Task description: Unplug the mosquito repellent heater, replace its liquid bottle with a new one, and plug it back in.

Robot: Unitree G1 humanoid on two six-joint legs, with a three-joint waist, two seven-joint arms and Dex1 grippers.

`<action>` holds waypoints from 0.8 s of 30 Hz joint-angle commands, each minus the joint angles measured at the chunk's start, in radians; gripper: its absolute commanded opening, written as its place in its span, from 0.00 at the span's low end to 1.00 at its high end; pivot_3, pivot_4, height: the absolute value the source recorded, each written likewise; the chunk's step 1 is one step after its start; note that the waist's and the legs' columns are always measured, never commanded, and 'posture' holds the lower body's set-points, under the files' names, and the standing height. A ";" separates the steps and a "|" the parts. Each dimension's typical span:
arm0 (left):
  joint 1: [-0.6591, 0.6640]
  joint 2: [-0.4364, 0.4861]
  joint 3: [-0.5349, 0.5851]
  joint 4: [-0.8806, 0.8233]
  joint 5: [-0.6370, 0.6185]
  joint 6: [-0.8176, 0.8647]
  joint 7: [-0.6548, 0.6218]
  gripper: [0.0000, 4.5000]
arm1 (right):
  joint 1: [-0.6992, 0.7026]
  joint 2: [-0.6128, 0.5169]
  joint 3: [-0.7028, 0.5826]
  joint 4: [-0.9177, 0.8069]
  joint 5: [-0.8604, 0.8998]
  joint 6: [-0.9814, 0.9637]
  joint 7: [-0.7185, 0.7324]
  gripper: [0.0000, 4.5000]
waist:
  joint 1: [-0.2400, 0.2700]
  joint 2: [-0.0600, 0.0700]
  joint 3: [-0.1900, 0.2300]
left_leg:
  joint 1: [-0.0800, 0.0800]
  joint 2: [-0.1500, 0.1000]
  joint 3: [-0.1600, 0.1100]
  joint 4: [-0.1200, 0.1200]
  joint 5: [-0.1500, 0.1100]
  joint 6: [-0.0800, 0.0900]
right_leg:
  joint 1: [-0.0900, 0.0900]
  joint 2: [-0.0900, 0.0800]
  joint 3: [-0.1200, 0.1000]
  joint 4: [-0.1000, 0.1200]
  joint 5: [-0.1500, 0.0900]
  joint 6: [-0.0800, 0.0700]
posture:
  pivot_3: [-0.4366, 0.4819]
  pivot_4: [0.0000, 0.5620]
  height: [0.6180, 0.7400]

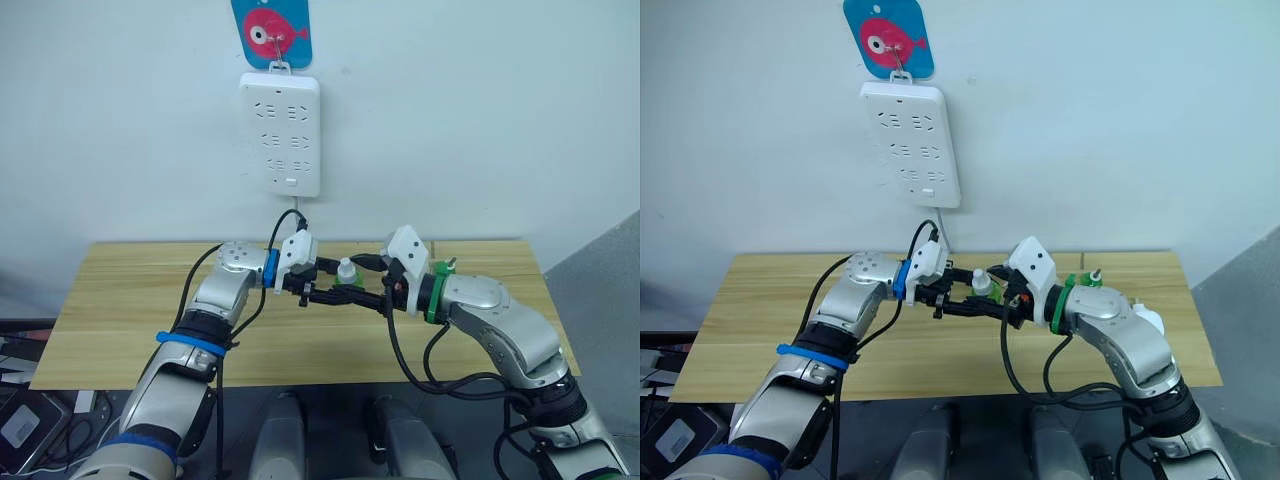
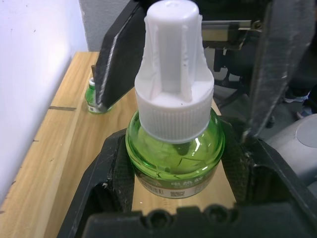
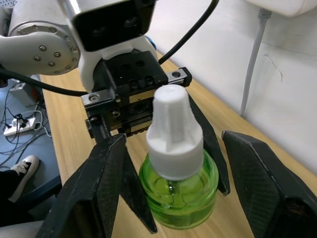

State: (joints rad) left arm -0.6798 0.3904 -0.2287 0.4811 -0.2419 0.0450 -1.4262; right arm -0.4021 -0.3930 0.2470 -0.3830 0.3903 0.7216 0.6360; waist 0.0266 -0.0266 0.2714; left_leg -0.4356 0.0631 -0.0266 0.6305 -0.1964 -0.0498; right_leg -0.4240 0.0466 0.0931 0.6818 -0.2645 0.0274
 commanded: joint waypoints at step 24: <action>0.140 0.140 -0.175 -0.278 -0.094 -0.199 -0.188 0.51 | -0.310 -0.071 0.147 0.207 0.070 -0.277 0.668 0.23 | 0.011 0.000 0.000 | 0.003 0.001 -0.001 0.001 0.001 0.001 | 0.002 0.001 -0.001 0.003 0.000 0.000 | 0.79 0.43 1.00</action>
State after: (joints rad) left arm -0.5506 0.5400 -0.3313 0.2221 -0.3368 -0.1251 -1.5931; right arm -0.6624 -0.4950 0.4179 -0.1663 0.4419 0.5262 1.2585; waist 0.0375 -0.0263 0.2710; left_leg -0.4322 0.0640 -0.0278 0.6322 -0.1957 -0.0489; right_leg -0.4215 0.0475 0.0923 0.6850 -0.2649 0.0281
